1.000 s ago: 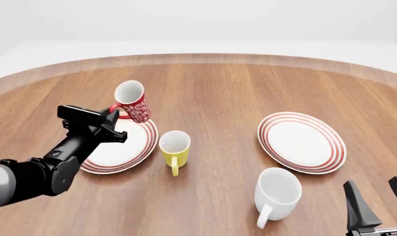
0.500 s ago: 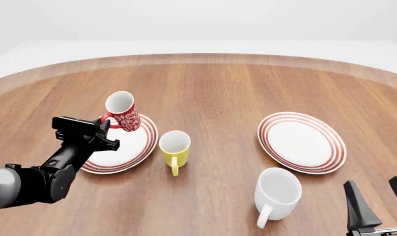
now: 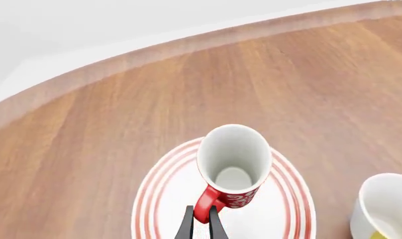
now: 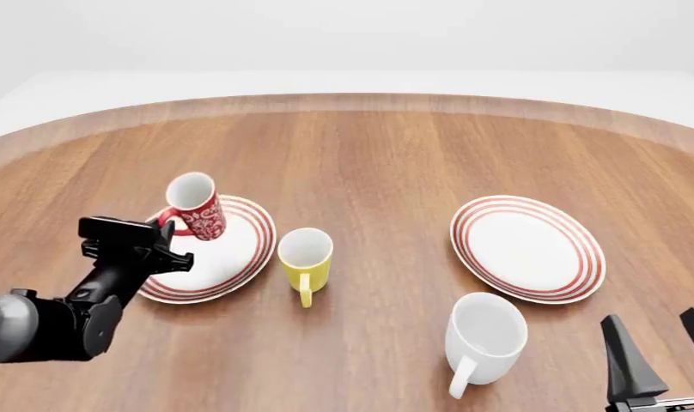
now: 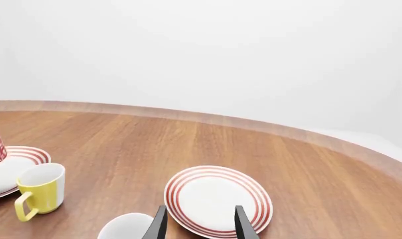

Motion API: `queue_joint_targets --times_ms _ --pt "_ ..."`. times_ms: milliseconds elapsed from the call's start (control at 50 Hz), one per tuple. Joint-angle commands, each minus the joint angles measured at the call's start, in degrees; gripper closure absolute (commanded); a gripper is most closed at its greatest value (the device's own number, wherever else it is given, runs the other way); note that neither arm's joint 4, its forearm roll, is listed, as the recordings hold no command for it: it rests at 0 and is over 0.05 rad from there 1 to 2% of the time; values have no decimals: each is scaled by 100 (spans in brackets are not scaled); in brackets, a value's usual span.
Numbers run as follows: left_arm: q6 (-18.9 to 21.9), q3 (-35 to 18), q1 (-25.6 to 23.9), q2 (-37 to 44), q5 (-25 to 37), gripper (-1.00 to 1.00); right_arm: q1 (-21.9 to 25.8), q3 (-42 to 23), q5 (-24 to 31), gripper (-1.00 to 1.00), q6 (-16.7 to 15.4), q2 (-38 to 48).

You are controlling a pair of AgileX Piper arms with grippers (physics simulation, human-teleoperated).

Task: Put the red mug on the left plate.

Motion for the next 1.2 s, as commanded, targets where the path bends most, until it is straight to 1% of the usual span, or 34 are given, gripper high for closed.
queue_joint_targets --times_ms 20,220,540,920,1200 --pt "25 70 58 190 -184 100 0 2 -4 -100 -2 0" --pt "-4 177 60 361 -365 100 0 2 -4 -100 -2 0" --pt "-11 75 172 804 -559 100 2 2 -3 -100 -2 0" --pt "7 -3 231 1024 -643 100 1 2 -4 -100 0 0" --pt "-13 14 198 989 -621 100 0 2 -6 -100 -2 0"
